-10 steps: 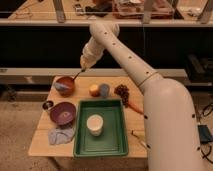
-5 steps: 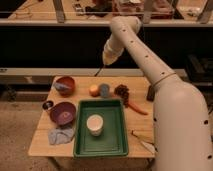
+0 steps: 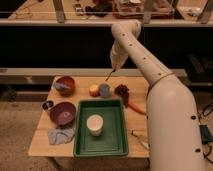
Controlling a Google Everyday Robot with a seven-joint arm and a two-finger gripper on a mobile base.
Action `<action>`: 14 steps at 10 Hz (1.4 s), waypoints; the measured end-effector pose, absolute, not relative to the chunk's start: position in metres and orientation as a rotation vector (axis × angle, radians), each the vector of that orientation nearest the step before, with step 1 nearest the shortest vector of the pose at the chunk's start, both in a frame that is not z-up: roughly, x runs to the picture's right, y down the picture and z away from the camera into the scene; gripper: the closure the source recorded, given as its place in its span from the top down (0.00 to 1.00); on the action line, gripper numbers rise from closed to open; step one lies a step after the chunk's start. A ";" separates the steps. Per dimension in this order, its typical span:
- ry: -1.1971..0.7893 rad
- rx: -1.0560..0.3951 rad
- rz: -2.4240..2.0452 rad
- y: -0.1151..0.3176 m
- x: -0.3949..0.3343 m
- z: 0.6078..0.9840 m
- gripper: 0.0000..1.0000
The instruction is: Place fork in plastic cup
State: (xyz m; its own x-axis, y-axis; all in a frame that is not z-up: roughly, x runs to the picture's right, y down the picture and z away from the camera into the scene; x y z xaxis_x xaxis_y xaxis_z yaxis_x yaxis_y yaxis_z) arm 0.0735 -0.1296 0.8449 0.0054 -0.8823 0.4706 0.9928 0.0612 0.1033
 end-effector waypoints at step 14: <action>-0.673 -0.263 -1.504 -0.078 0.050 0.877 0.00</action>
